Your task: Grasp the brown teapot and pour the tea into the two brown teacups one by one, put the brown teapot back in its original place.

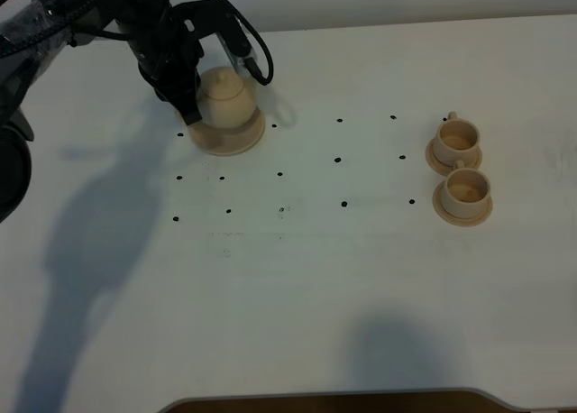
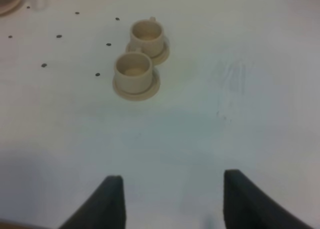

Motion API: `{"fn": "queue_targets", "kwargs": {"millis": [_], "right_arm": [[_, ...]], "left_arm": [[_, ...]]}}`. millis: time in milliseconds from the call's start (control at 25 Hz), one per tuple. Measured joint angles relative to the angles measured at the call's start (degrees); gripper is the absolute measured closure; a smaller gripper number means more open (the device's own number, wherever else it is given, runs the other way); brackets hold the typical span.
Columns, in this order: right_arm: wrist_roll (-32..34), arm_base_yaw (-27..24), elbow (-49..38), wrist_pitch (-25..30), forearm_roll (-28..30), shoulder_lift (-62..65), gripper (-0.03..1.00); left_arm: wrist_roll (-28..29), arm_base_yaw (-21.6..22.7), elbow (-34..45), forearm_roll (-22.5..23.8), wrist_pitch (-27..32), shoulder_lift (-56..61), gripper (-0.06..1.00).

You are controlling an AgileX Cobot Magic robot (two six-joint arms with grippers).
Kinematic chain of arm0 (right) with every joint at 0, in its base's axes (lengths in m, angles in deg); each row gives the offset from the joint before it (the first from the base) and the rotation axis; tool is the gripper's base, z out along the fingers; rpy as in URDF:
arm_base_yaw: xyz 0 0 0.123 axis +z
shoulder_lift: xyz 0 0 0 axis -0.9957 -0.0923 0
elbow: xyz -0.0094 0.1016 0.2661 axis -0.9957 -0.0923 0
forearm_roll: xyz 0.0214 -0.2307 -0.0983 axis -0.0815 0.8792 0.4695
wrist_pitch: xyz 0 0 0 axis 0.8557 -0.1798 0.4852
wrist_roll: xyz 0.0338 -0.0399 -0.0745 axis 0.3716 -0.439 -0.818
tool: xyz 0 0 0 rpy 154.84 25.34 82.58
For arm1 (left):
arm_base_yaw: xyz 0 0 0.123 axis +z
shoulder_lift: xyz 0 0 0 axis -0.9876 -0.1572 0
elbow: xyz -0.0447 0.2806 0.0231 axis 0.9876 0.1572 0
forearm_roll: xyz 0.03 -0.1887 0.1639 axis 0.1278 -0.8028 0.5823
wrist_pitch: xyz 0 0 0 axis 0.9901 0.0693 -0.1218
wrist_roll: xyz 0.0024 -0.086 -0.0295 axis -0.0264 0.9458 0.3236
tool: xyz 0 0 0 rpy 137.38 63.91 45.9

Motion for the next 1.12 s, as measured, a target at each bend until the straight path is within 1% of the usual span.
{"fn": "queue_targets", "kwargs": {"millis": [120,280,400,520,680,920,1120], "right_arm": [[0.00,0.00,0.00,0.00,0.00,0.00,0.53],[0.00,0.00,0.00,0.00,0.00,0.00,0.53],[0.00,0.00,0.00,0.00,0.00,0.00,0.53],[0.00,0.00,0.00,0.00,0.00,0.00,0.53],[0.00,0.00,0.00,0.00,0.00,0.00,0.53],[0.00,0.00,0.00,0.00,0.00,0.00,0.53],[0.00,0.00,0.00,0.00,0.00,0.00,0.53]], "left_arm": [[-0.36,0.00,0.00,-1.78,-0.24,1.21,0.81],[-1.90,-0.06,0.00,-6.00,-0.24,2.19,0.81],[-2.52,-0.89,0.00,-8.58,-0.24,2.41,0.81],[-2.60,-2.57,0.00,-9.03,0.26,2.48,0.81],[-3.49,-6.32,0.00,-8.99,0.76,2.48,0.81],[-3.99,-12.72,0.00,-9.57,-0.37,2.48,0.81],[-4.05,-15.92,0.00,-9.70,-1.20,2.48,0.81]]}}
